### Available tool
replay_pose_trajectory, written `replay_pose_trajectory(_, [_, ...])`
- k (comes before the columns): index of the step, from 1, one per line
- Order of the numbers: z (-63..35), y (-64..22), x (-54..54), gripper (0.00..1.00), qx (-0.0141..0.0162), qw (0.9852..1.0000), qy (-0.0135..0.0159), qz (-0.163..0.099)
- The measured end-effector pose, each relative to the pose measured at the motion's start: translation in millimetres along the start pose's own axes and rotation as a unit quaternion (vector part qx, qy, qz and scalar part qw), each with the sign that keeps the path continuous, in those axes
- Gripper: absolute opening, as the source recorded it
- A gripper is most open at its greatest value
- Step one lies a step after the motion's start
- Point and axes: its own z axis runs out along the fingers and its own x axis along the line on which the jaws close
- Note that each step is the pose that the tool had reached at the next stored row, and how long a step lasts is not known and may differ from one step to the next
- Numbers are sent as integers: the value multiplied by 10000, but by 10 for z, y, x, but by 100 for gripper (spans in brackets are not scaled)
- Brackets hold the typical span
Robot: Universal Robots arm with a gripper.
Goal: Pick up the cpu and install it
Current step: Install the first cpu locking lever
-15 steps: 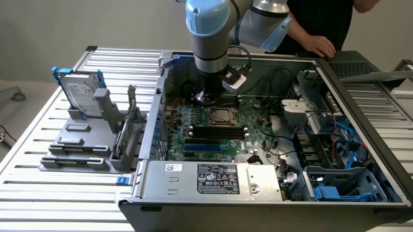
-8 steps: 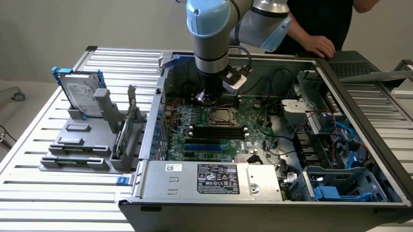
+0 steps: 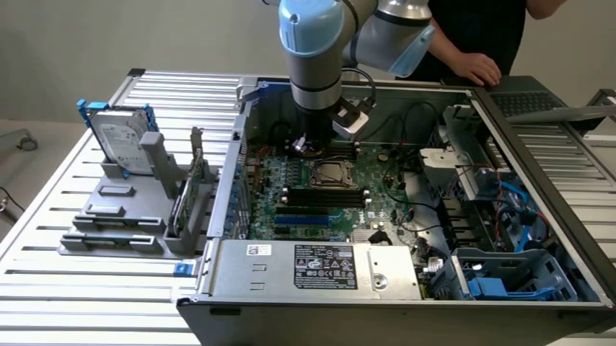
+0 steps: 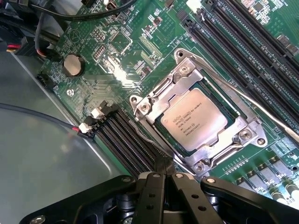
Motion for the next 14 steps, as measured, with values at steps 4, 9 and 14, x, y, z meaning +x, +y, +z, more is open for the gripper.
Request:
replay_pose_trajectory(4, [8, 5, 3, 11, -4, 10000, -3, -1])
replay_pose_trajectory(9, [16, 14, 9, 11, -9, 10000, -9, -2])
replay_pose_trajectory(14, [23, 22, 15, 11, -12, 10000, -12, -2])
